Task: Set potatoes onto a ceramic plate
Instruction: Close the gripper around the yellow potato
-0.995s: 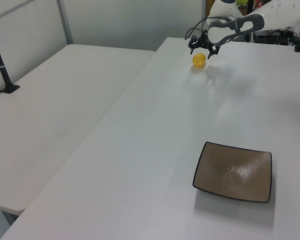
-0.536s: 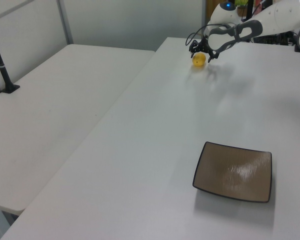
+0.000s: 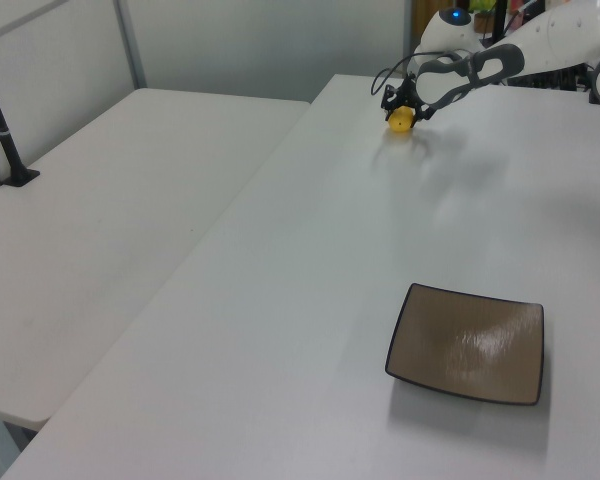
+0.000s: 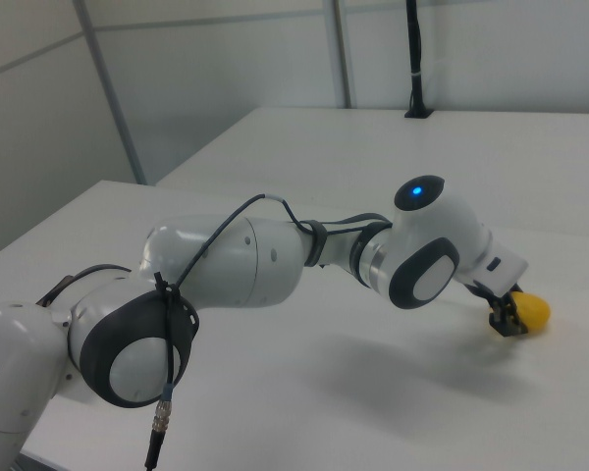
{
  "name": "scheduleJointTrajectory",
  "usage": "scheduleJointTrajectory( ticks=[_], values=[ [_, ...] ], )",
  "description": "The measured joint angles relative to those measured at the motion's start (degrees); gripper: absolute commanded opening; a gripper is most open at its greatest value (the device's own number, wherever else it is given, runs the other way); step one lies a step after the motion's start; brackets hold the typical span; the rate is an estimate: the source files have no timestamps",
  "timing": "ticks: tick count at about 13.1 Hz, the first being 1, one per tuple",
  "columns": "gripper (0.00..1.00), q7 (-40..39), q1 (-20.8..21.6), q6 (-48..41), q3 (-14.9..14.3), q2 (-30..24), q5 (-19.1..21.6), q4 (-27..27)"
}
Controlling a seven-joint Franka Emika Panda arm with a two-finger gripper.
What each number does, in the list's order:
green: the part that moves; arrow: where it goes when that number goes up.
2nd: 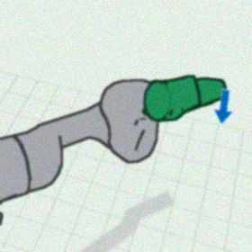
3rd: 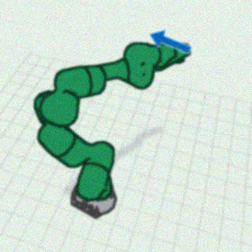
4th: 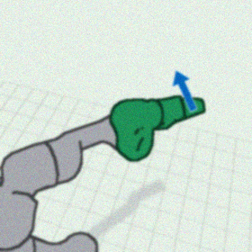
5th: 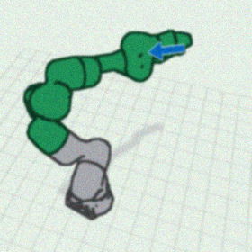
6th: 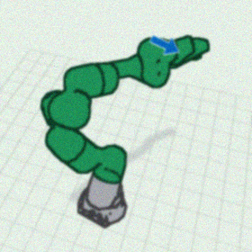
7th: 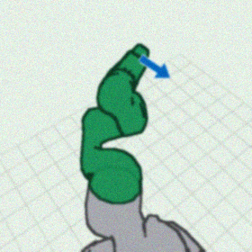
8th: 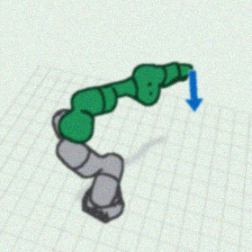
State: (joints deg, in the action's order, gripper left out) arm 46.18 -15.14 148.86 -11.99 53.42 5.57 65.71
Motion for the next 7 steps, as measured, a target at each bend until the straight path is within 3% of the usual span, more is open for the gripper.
scheduleJointTrajectory(
  ticks=[7],
  values=[
    [0.02,-1.85,-0.01,0.00,0.04,-0.35,-0.79,-0.88]
  ],
)
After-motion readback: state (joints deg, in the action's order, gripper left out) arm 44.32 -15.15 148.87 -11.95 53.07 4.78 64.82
